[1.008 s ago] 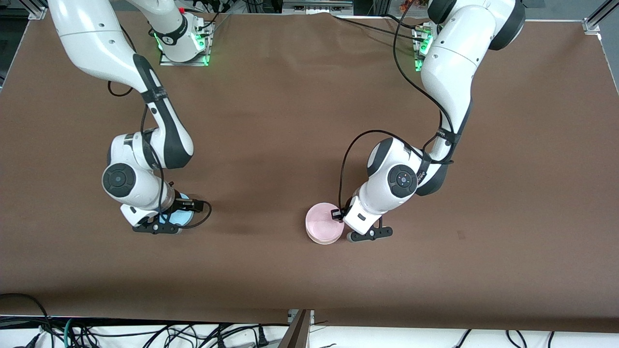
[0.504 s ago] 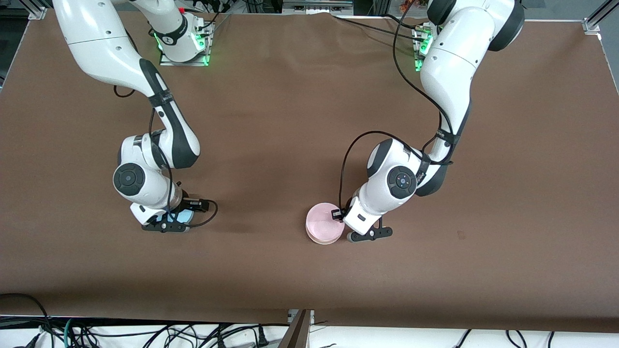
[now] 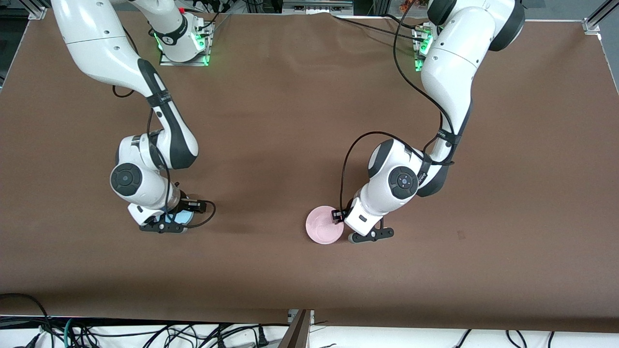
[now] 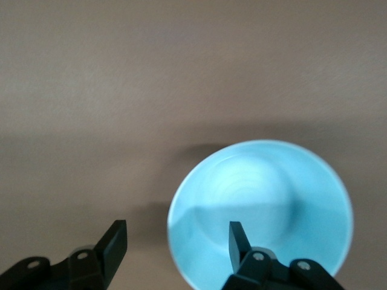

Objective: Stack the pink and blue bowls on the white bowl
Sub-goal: 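Open the left gripper on the pink bowl while the right gripper reaches the blue bowl, then withdraw the left gripper to rest while the right gripper grips the blue bowl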

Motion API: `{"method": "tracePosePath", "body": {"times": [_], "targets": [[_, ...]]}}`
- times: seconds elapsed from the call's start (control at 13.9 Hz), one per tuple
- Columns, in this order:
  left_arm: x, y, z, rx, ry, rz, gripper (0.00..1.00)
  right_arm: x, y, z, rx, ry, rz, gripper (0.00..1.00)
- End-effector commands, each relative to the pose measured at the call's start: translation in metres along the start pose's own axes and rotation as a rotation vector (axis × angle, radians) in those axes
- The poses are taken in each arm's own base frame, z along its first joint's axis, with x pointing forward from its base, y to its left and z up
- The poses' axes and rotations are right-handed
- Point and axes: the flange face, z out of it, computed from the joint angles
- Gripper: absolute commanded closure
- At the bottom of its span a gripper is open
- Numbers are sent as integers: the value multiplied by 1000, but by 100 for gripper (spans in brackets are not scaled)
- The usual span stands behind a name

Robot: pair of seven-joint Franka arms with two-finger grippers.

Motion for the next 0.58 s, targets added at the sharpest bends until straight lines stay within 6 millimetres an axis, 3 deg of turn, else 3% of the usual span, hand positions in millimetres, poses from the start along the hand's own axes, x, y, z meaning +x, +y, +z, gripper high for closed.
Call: {"method": "tracePosePath", "body": {"times": [0.0, 0.22, 0.36, 0.5], "targets": [[9, -14, -51, 47, -70, -15, 0, 5, 23, -22, 17, 17, -2, 24], [28, -49, -112, 90, -91, 66, 0, 13, 72, -23, 15, 19, -60, 24], [38, -95, -159, 118, -124, 105, 0, 16, 101, -23, 13, 19, -94, 24], [43, -148, -208, 140, -106, 34, 0, 17, 116, -19, 12, 15, -90, 24]]}}
